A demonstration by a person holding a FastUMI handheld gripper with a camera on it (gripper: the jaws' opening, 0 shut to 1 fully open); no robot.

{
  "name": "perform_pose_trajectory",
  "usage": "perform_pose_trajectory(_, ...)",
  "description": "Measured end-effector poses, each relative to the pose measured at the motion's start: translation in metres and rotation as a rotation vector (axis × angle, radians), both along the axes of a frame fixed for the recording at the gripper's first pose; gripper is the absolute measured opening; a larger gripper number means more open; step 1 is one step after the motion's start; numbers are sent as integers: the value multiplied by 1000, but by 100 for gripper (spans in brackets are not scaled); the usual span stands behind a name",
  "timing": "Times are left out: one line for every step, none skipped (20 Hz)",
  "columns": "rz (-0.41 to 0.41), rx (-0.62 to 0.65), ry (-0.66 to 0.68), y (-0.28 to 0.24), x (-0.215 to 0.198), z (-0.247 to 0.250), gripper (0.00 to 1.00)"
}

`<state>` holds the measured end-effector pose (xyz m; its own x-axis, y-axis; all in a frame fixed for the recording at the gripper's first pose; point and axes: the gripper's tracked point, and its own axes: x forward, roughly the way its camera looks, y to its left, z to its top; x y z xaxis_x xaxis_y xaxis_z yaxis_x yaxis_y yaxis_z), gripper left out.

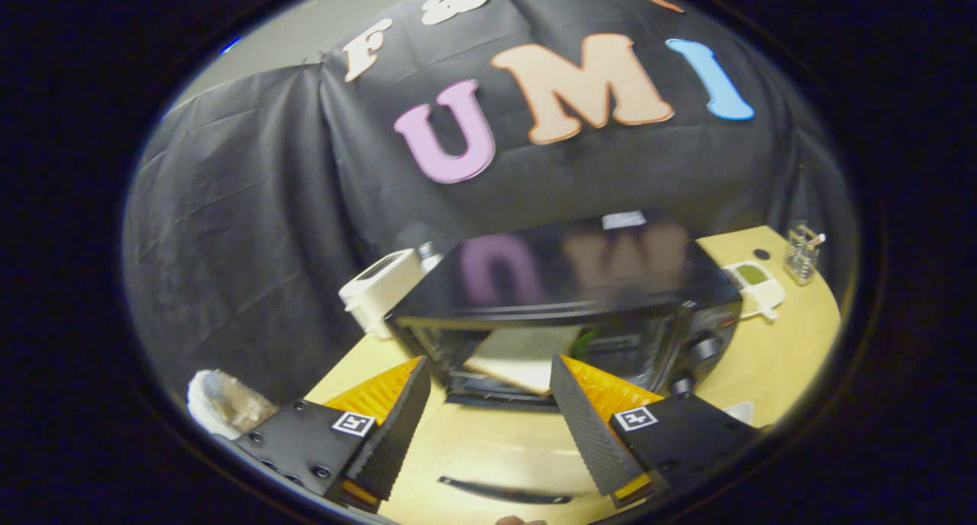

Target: Open the toaster oven, put the food inside, and close the toaster oven door.

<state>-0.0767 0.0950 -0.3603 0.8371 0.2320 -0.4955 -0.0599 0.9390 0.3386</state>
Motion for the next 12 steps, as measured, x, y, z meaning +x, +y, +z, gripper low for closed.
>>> perform_pose_trajectory(66,2,33,20,-13,-7,97)
perform_pose_trajectory(128,-4,66,38,-27,-13,97)
perform_pose_trajectory(190,-5,95,54,-40,-24,98)
perform_pose_trajectory(250,-3,129,70,-53,-30,98)
perform_pose_trajectory(313,0,159,85,-67,-36,98)
perform_pose_trajectory(364,-2,186,94,-79,-43,98)
perform_pose_trajectory(411,9,219,103,-91,-50,98)
perform_pose_trajectory(440,14,252,109,-101,-57,98)
perform_pose_trajectory(459,17,289,110,-113,-66,98)
perform_pose_trajectory(459,22,322,109,-119,-73,98)
perform_pose_trajectory(456,20,363,106,-124,-81,98)
perform_pose_trajectory(448,16,399,102,-128,-89,98)
